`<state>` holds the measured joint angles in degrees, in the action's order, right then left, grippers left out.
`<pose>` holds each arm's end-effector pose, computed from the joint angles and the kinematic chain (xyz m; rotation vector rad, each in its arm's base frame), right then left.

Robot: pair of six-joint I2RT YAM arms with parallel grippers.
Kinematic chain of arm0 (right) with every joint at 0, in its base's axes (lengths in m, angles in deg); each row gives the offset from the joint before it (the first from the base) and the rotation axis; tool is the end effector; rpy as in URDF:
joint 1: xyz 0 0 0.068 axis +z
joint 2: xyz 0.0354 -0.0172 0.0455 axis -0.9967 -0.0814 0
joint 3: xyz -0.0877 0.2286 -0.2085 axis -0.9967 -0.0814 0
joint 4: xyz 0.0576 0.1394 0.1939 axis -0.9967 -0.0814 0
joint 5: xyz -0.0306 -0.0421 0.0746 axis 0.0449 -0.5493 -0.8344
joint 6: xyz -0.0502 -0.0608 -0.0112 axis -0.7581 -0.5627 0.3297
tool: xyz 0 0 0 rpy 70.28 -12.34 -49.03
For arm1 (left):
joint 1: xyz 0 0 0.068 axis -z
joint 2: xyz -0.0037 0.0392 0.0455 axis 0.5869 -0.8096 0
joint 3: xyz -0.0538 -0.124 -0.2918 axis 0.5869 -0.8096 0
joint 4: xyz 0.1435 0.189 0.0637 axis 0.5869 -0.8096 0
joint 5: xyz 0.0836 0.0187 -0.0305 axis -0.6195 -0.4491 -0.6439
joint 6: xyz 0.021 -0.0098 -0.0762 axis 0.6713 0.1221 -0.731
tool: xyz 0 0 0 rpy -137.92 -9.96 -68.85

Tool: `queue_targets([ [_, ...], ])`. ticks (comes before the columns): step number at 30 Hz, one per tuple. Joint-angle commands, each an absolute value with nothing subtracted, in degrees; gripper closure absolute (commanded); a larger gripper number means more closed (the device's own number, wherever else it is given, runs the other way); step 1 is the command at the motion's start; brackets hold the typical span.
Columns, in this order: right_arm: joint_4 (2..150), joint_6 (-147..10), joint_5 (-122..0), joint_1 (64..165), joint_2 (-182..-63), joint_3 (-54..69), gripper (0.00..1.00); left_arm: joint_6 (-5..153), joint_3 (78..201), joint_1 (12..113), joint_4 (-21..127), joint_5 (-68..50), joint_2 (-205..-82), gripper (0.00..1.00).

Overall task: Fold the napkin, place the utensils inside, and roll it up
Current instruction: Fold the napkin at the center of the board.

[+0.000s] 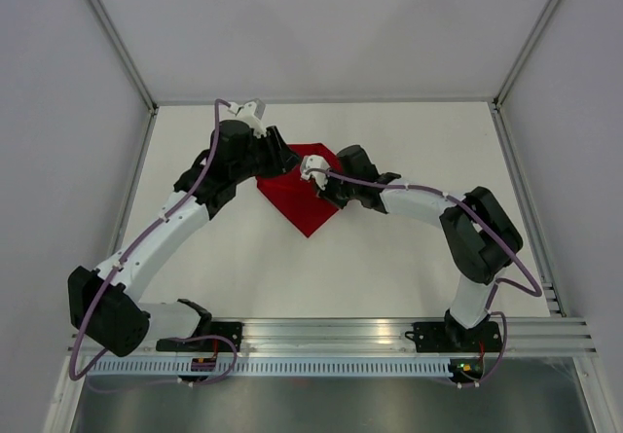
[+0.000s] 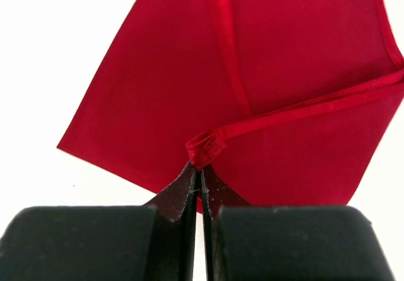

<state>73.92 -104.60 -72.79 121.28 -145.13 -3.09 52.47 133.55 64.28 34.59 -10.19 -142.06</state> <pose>0.3224 0.2619 0.2341 -1.3740 1.8118 0.4485 0.2569 -0.1481 0.3872 0.0001 2.0762 -0.7970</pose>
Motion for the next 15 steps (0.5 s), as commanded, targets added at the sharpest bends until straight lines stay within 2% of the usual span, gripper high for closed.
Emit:
queue_targets([
  [1,75.4,-110.3,-69.5,124.3,-142.5,-4.3,0.93,49.7,132.8,63.8,34.1,-11.1,-140.1,0.52],
  [15,76.1,-111.8,-64.2,133.2,-146.6,-3.4,0.93,49.7,132.8,61.8,34.1,-10.3,-138.7,0.52],
])
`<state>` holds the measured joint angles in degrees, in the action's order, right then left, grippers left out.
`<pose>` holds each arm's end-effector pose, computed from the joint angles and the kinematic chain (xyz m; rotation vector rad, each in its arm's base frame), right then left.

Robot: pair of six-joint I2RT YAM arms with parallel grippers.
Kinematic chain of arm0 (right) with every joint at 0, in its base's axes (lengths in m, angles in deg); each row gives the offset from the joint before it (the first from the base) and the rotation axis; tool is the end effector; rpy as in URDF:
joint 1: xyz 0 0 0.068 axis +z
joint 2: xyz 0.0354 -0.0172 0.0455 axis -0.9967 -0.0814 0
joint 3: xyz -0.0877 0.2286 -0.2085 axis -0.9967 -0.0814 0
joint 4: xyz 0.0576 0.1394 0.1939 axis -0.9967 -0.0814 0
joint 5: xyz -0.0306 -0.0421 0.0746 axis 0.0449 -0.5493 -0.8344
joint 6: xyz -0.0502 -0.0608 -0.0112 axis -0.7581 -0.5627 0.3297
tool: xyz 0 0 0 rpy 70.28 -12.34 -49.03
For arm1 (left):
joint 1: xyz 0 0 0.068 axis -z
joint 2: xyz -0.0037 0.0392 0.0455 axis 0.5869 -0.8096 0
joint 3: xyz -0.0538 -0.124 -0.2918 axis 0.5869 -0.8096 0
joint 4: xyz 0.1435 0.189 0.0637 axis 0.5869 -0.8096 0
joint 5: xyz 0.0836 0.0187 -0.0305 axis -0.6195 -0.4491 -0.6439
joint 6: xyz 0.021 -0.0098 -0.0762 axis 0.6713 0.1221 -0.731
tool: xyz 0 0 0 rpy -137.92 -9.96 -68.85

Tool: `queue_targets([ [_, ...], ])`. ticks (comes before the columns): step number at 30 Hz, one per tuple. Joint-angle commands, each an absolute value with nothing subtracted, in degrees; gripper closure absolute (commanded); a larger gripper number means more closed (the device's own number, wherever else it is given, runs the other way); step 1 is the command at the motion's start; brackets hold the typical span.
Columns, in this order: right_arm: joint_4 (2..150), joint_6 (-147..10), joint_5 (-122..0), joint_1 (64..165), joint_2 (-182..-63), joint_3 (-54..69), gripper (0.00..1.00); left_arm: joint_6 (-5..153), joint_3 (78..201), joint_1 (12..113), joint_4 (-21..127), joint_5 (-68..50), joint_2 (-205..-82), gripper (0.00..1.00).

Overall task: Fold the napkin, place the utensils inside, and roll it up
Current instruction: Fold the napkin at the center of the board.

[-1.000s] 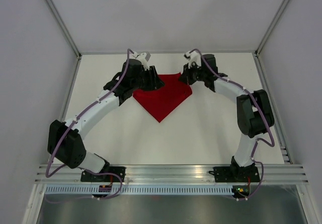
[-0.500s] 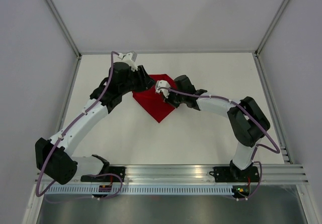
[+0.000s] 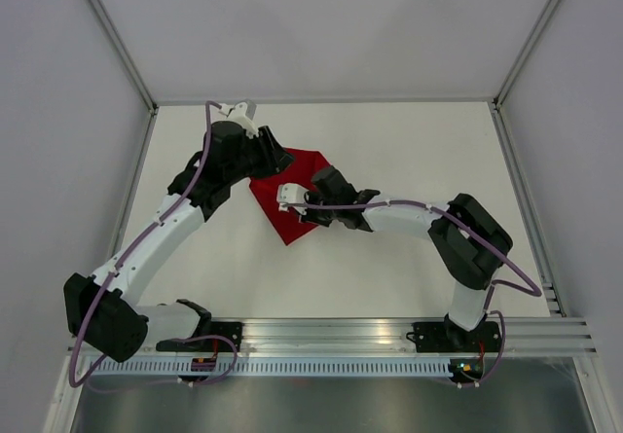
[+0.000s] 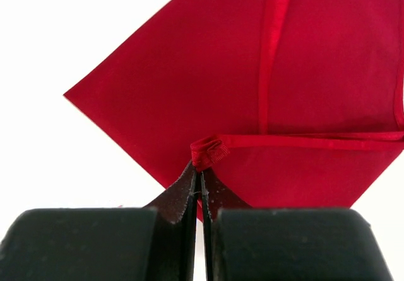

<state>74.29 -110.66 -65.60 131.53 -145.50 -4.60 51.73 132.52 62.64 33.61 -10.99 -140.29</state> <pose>0.2753 0.3080 0.2222 -1.5945 1.6765 0.3440 0.2527 -0.1354 0.3868 -0.0528 2.0750 -0.7726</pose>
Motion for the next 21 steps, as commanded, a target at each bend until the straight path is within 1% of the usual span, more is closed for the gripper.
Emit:
queue_targets([
  [1,76.0,-112.1,-63.7,133.8,-147.0,-3.3,0.93,49.7,133.1,61.7,34.1,-10.2,-138.7,0.52],
  [5,76.1,-113.1,-62.6,136.7,-149.2,-2.2,0.93,50.0,133.7,60.6,33.8,-9.5,-138.7,0.52],
  [12,78.0,-112.6,-61.6,138.9,-152.6,-0.3,0.92,50.9,134.7,59.1,33.4,-7.9,-139.5,0.52],
  [21,76.9,-111.7,-62.5,140.4,-155.0,4.0,0.82,51.3,136.1,58.7,33.4,-6.4,-142.0,0.51],
])
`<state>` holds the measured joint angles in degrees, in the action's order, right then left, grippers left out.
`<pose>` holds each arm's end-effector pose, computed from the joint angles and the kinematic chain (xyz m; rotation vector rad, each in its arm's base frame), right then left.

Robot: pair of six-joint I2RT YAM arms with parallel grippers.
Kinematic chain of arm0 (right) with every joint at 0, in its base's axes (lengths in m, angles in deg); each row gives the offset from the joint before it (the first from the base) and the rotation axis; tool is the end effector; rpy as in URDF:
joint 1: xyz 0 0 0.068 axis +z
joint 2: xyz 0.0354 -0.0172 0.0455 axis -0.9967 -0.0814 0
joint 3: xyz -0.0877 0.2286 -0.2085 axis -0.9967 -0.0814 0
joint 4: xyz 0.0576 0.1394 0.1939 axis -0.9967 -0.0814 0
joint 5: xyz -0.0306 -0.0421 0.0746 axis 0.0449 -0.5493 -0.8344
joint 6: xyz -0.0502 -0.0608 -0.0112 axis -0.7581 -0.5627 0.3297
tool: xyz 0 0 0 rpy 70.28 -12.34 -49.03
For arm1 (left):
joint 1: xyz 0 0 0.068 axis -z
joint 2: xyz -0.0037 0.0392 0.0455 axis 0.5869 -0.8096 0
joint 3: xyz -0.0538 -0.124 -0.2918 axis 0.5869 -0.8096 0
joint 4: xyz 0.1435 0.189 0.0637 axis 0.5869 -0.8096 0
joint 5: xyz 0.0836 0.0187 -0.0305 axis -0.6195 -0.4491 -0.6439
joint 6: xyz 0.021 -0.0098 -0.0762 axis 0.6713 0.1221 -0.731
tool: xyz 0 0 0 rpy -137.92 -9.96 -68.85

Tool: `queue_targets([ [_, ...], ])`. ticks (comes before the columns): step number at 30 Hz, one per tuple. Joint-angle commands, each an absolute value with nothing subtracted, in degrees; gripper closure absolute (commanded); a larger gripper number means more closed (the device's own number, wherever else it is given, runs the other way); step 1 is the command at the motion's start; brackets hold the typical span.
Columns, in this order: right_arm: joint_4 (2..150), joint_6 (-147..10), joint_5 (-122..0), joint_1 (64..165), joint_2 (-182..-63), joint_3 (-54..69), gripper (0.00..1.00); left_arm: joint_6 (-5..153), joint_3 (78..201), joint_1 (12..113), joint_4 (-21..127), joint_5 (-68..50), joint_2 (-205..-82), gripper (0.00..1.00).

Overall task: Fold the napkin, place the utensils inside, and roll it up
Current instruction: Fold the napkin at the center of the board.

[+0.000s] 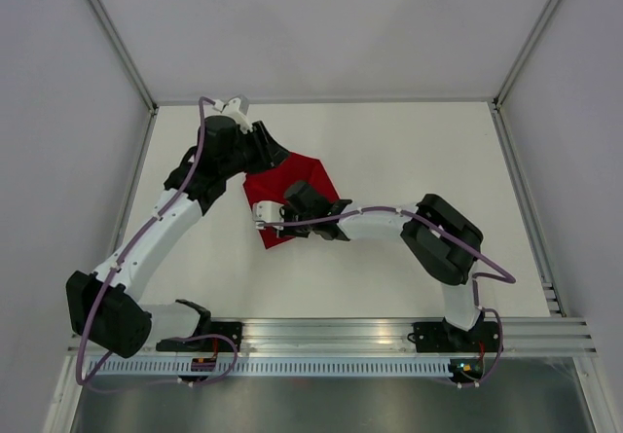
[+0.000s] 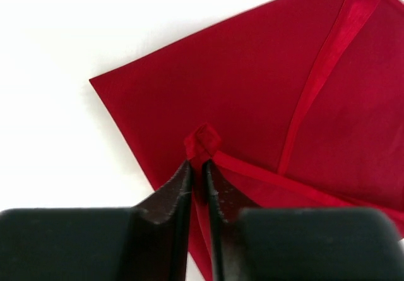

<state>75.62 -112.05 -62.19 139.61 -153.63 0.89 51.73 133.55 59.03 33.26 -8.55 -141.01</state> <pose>0.2534 0.3704 0.1959 -1.7287 1.5851 0.3327 0.2625 -0.1231 0.3893 -0.0894 2.0723 -0.7750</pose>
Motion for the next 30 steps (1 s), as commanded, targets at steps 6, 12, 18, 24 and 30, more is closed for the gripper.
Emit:
queue_targets([
  [6,75.1,-110.8,-66.0,140.5,-155.5,5.6,0.71,51.4,136.9,58.4,33.5,-6.4,-143.6,0.5],
  [12,73.6,-109.9,-68.7,141.5,-156.7,7.0,0.65,51.3,138.3,57.4,33.5,-5.1,-145.6,0.48],
  [18,72.2,-108.7,-70.2,142.3,-156.3,9.1,0.52,51.0,140.9,55.8,33.4,-4.2,-147.7,0.46],
  [24,71.8,-107.5,-70.7,142.2,-153.3,8.4,0.41,50.1,142.6,54.0,33.2,-4.5,-150.7,0.46],
  [30,72.1,-105.5,-67.9,141.8,-146.7,4.5,0.4,45.6,139.9,52.0,34.0,-14.2,-152.5,0.5],
])
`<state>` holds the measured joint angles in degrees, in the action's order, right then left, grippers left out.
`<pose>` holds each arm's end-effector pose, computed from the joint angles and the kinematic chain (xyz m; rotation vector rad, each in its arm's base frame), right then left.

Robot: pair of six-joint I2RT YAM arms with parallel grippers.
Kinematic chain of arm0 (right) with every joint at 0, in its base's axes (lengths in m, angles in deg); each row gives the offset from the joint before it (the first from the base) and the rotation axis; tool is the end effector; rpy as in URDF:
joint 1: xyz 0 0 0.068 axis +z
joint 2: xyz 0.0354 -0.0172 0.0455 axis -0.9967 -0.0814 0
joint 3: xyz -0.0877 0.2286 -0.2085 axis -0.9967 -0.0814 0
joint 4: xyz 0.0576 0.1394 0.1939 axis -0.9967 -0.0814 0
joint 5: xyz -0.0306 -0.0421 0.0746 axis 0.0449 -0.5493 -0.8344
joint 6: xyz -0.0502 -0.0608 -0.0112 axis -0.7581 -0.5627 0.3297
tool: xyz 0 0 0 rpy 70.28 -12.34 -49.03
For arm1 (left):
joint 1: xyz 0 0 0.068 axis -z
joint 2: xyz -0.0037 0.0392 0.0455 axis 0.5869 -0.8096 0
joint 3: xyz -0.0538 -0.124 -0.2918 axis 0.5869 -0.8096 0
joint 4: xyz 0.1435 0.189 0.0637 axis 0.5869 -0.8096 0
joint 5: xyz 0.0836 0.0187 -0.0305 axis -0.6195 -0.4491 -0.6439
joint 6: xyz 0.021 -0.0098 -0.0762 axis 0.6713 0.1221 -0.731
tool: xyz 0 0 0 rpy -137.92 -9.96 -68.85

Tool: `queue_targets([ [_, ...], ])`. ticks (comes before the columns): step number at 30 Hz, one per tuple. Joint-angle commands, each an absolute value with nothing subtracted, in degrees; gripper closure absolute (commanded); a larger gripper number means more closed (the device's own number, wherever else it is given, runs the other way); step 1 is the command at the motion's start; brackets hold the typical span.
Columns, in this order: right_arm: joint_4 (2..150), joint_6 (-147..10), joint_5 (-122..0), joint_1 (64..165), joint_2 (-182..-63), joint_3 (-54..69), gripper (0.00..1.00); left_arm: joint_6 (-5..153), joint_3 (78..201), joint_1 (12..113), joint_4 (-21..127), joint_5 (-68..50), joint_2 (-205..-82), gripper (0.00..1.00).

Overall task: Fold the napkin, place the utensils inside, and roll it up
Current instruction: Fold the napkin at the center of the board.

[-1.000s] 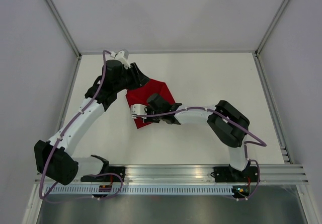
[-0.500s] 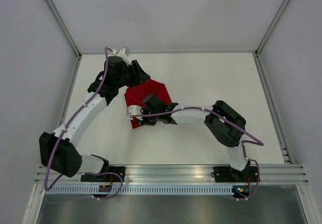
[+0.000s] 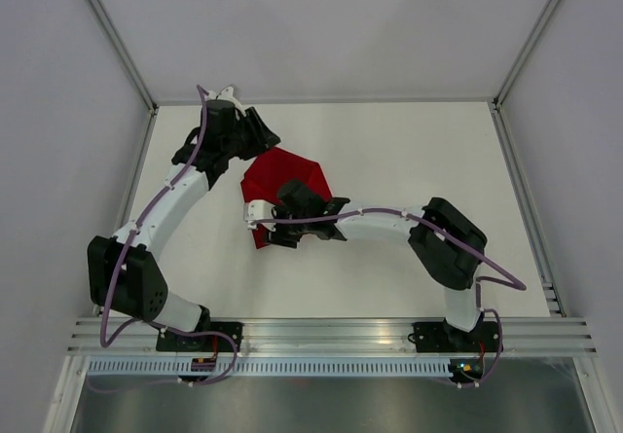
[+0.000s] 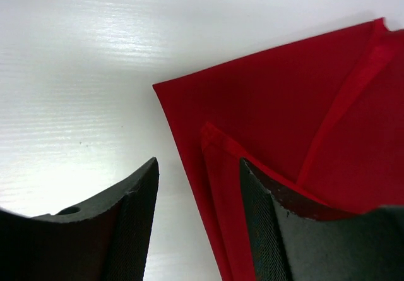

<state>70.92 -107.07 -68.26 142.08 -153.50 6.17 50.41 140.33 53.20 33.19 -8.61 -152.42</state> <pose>0.2362 0.3924 0.2186 -1.7327 1.5827 0.5206 0.3290 -0.1130 0.3724 -0.2359 2.1334 -0.7018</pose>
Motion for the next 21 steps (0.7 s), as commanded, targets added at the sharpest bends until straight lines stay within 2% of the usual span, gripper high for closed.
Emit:
queue_targets([
  [1,72.4,-104.8,-66.7,141.0,-144.3,3.6,0.4,44.9,139.1,51.4,34.3,-15.4,-152.3,0.53],
  [8,69.0,-99.4,-62.8,130.8,-140.7,2.5,0.41,41.5,129.2,47.9,36.9,-21.6,-152.7,0.72],
  [9,68.1,-98.9,-62.1,129.3,-141.2,3.1,0.41,41.1,127.1,47.5,36.8,-23.3,-152.7,0.76],
  [10,67.4,-98.5,-62.2,126.3,-142.3,3.6,0.41,40.9,126.1,47.1,37.0,-23.7,-152.6,0.85],
  [13,65.0,-96.7,-61.7,121.7,-145.5,6.0,0.43,40.3,122.5,45.3,37.2,-25.9,-152.4,0.98],
  [21,64.4,-97.2,-63.5,118.2,-152.0,7.7,0.44,39.7,118.8,43.4,37.5,-26.6,-158.9,0.98],
])
